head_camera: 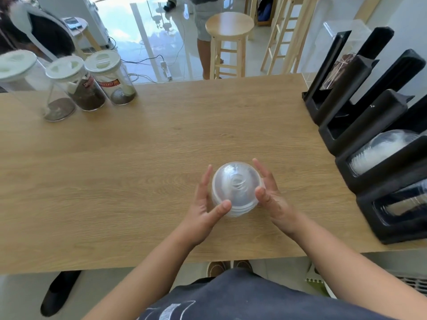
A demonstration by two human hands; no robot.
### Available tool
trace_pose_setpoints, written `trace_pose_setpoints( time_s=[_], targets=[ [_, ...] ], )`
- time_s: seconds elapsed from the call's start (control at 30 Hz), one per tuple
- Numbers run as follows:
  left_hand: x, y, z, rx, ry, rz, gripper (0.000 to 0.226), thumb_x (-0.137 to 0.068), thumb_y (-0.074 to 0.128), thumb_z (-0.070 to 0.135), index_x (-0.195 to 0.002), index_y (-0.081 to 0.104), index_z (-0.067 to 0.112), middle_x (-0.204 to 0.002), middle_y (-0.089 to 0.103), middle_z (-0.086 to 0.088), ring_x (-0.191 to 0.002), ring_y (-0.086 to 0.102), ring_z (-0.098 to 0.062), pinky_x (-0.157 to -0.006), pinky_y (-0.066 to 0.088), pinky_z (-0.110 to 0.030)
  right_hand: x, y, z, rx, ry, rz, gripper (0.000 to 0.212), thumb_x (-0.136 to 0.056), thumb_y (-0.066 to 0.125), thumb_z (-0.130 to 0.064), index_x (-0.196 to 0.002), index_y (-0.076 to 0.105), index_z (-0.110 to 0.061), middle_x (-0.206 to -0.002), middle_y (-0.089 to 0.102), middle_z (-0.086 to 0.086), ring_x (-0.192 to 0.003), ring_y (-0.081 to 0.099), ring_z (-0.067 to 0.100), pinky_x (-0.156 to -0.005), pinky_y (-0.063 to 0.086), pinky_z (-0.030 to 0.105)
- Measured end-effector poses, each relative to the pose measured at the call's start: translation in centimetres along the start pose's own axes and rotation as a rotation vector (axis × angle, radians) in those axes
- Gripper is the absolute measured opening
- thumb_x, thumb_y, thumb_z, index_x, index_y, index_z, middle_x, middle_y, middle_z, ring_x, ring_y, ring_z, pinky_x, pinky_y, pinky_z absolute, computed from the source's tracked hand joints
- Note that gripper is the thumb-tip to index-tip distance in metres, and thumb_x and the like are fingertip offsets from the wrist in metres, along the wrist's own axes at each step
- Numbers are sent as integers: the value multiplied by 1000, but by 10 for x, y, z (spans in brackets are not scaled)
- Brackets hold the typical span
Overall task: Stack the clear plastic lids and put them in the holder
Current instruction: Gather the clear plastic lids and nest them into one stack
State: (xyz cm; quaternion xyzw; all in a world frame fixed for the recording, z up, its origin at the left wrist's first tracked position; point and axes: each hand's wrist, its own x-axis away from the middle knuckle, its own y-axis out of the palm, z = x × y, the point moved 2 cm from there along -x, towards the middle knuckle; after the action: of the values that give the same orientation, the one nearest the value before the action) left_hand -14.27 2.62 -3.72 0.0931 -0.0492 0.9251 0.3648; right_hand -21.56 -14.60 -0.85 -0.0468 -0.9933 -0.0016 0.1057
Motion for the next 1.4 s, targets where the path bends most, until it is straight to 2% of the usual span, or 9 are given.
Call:
trace_pose_setpoints(
  time_s=[0.13,0.27,0.37,0.53,0.73,0.9,0.97,1.17,1.4],
  targets=[
    [-4,6,-4,-26,41,-13,91,-74,73,64,-146,18,58,-156,31,-1,-141,40,-16,-114,37,-45,-2,3,6,-27,25,22,89,-62,58,-81,-137,17,-56,-149,28,-17,-124,39,-20,-91,39,4],
    [-8,5,-5,77,49,-19,98,-71,79,56,-148,20,49,-154,36,-6,-136,47,-18,-102,47,-30,-4,3,6,-37,11,17,88,-62,59,-81,-135,16,-59,-144,30,-25,-121,39,-23,-88,38,1],
    [-10,5,-5,104,44,-10,100,-68,82,54,-148,23,46,-152,38,-10,-132,52,-21,-95,50,-27,-6,3,6,-53,-1,24,86,-63,62,-78,-135,19,-59,-145,34,-19,-124,42,-15,-90,40,5],
    [-10,7,0,170,70,-14,104,-69,83,46,-152,21,35,-150,43,-7,-131,53,-20,-94,50,-27,-6,3,5,-76,-14,60,86,-63,67,-73,-136,26,-57,-142,42,-19,-126,48,-4,-92,44,13],
    [-10,4,4,174,72,-15,100,-66,84,51,-148,28,45,-147,47,-1,-128,55,-17,-92,52,-26,-8,5,6,-92,-45,98,78,-65,69,-70,-133,34,-60,-147,43,-5,-132,46,9,-105,42,30],
    [-12,-1,-2,137,70,3,95,-66,83,55,-145,31,52,-149,45,2,-135,47,-27,-109,40,-56,-7,8,3,-103,-56,114,80,-62,71,-71,-132,35,-60,-145,44,-8,-130,47,5,-100,44,23],
    [-13,-2,-3,134,67,3,95,-67,83,56,-146,31,51,-150,44,3,-136,45,-29,-109,37,-60,-9,9,2,-89,-52,114,79,-62,71,-71,-132,35,-62,-146,43,-8,-130,47,6,-101,44,26],
    [-17,-4,6,165,55,-40,96,-65,83,56,-144,30,54,-146,48,3,-134,49,-27,-106,41,-60,-10,12,-3,-118,-62,143,82,-62,71,-70,-134,35,-57,-141,48,-14,-126,52,6,-94,49,24],
    [-27,-10,11,117,60,-42,88,-66,83,53,-141,37,56,-147,47,-5,-126,58,-24,-100,52,-39,-11,15,-3,-159,-20,155,99,-58,71,-73,-142,25,-48,-126,58,-21,-115,60,4,-81,53,22]
  ],
)
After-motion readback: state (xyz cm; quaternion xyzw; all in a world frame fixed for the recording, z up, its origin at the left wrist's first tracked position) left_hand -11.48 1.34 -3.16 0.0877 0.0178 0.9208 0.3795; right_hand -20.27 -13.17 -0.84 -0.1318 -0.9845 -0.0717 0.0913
